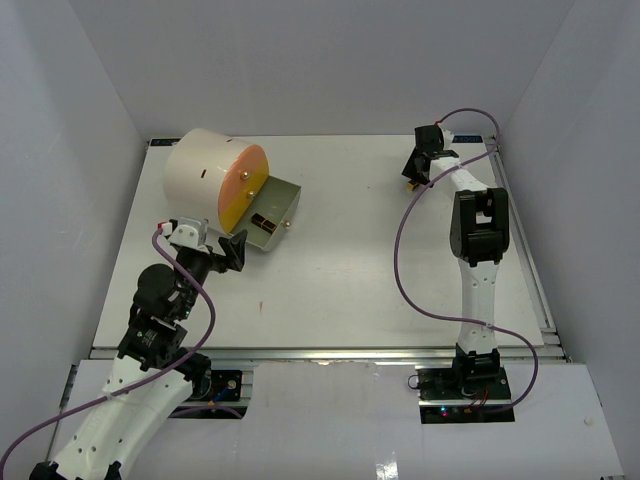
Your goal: Organize the makeup
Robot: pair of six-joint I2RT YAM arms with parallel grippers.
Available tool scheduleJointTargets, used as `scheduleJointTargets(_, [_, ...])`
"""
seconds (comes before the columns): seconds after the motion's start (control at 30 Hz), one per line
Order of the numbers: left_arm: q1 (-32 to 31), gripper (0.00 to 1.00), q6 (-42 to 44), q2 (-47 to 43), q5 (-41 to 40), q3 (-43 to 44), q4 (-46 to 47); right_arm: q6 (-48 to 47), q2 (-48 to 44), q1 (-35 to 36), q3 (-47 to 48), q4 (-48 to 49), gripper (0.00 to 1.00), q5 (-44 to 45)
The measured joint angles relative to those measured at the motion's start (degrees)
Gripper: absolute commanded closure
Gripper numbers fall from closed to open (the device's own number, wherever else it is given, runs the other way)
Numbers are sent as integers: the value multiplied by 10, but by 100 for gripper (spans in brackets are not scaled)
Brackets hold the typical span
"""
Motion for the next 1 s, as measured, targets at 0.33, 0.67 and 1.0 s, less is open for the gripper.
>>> scheduleJointTargets(0.33, [4, 2, -2, 1, 2, 0, 0, -10, 0, 0, -14, 22, 90, -23])
scheduleJointTargets(0.67, [7, 2, -2, 1, 8, 0, 0, -140, -119, 26, -163, 93, 92, -156])
scheduleJointTargets(1.0, [7, 2, -2, -17, 8, 0, 0, -375, -208, 228, -163, 85, 92, -432])
